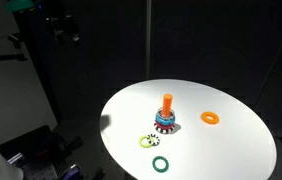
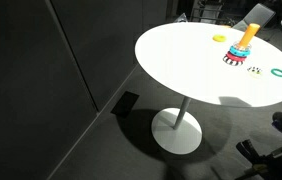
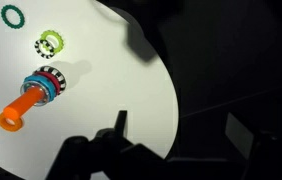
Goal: Place the clear ring on the table
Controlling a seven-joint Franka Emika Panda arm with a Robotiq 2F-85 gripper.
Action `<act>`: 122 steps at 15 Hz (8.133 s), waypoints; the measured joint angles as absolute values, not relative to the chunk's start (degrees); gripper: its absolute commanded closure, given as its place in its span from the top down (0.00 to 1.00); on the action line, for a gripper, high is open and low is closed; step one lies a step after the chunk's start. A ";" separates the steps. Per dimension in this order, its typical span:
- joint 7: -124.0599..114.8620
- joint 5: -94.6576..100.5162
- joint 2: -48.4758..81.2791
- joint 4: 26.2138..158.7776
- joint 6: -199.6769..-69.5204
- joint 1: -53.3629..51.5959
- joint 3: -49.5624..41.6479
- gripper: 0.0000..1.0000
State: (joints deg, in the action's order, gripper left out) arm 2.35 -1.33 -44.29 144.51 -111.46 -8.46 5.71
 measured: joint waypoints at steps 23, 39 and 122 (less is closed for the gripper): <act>-5.88 3.57 -28.75 145.02 -128.89 2.92 5.13 1.00; -14.43 9.99 -5.37 138.68 -147.10 9.24 -1.96 1.00; -18.49 -1.57 14.53 128.59 -173.13 -6.82 -22.50 0.68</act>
State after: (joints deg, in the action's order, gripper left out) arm -18.49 -1.57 14.53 128.59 -173.13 -6.82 -22.50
